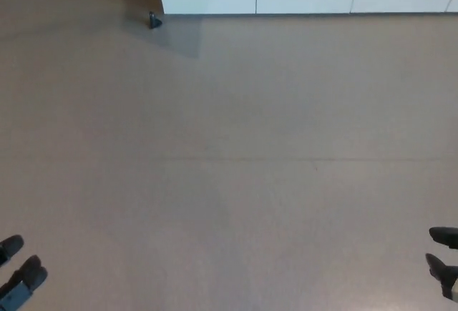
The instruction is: The robot walks towards an open cabinet and lifts its left hand to push the door towards the right to close it.
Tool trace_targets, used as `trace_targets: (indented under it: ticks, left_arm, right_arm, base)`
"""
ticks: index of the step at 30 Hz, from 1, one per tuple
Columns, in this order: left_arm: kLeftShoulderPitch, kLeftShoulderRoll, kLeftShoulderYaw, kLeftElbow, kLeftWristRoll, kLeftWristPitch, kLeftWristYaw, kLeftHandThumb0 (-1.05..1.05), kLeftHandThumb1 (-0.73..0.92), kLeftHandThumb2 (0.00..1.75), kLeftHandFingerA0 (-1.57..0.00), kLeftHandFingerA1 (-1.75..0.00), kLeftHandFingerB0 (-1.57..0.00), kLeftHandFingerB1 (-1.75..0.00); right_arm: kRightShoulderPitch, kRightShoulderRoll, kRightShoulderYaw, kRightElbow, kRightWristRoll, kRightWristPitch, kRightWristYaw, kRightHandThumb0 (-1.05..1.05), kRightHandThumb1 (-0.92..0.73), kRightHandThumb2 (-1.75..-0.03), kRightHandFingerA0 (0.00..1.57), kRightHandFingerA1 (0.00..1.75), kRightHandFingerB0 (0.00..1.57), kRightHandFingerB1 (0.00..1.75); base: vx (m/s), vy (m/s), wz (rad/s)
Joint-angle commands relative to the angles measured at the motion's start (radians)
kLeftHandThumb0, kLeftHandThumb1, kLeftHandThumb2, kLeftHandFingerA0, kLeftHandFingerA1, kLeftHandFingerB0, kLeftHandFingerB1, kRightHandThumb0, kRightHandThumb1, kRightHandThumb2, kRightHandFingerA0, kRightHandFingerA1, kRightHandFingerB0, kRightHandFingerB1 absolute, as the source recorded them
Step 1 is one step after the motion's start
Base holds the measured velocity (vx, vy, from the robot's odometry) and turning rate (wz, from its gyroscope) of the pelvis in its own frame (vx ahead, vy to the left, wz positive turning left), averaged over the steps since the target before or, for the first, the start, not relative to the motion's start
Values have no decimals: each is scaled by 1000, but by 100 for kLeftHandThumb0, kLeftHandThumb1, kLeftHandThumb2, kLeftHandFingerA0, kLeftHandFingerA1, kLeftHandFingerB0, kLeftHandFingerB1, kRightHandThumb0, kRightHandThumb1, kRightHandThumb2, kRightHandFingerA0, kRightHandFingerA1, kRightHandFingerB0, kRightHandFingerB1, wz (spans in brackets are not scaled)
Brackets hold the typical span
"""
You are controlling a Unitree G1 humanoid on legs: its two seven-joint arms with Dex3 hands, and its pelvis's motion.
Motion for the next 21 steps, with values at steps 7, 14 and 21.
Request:
trace_targets:
  ticks: [7,14,21]
  left_arm:
    - [17,20,-17,1,-2,-37,7,-24,59,57,-57,-46,-50,-43]
    - [24,22,-27,5,-2,-46,4,-25,56,56,-58,-46,-51,-43]
    - [27,23,-42,4,5,-48,1,-25,59,57,-57,-46,-50,-43]
  right_arm:
    - [-11,-5,6,22,4,-12,-3,-37,-66,-60,65,45,51,40]
    - [-15,-7,15,33,-4,-10,-6,-37,-67,-60,66,45,52,40]
    - [-14,-11,25,32,-8,-9,-3,-38,-65,-59,67,46,51,40]
  base:
    - [354,18,-38]
    - [435,188,5]
    - [418,-67,35]
